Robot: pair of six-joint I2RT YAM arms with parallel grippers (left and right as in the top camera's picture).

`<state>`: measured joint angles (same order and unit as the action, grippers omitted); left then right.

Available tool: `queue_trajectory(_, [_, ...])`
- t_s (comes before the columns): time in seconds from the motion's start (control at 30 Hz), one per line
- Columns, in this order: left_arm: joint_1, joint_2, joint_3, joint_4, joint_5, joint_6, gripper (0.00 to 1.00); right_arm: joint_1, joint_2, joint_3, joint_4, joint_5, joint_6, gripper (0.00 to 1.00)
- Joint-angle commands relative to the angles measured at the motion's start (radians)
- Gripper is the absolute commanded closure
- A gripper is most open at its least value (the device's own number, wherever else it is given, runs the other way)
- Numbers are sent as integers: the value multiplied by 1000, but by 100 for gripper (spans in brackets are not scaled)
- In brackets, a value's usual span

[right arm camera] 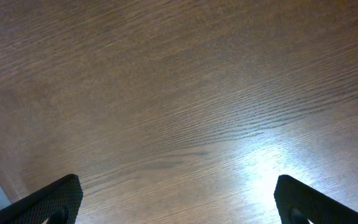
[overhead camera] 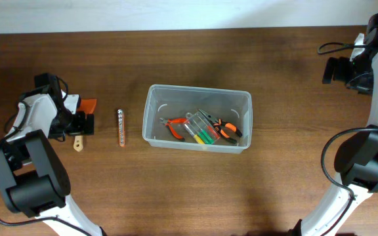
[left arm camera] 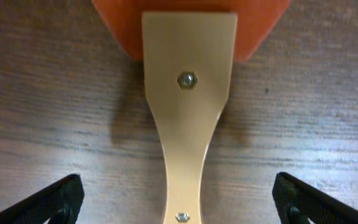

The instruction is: Pack container

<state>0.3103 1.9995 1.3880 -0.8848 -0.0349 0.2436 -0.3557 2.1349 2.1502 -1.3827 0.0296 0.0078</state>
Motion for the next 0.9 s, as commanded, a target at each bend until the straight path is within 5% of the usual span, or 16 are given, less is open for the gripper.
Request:
queue_trajectory(0.0, [-3,5,15,23,-7,16,1,2,0,-5,0,6,8,1])
queue_trajectory(0.87, [-3,10,13,71,-6,16,1,2,0,-6,0,6,8,1])
